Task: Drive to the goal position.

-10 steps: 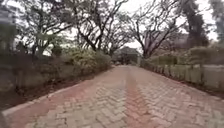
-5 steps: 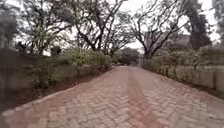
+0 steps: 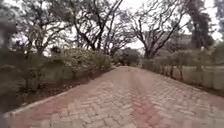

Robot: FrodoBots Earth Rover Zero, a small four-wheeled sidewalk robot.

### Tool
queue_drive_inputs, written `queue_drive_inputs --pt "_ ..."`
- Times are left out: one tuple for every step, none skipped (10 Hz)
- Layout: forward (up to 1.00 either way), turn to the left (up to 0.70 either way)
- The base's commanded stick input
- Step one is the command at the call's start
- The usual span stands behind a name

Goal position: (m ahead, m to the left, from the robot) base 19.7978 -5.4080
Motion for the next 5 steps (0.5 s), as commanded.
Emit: queue_drive_inputs --pt "0.7 0.0" --pt "0.7 0.0" --pt "0.7 -0.09" --pt "0.7 -0.18" --pt "0.7 -0.31"
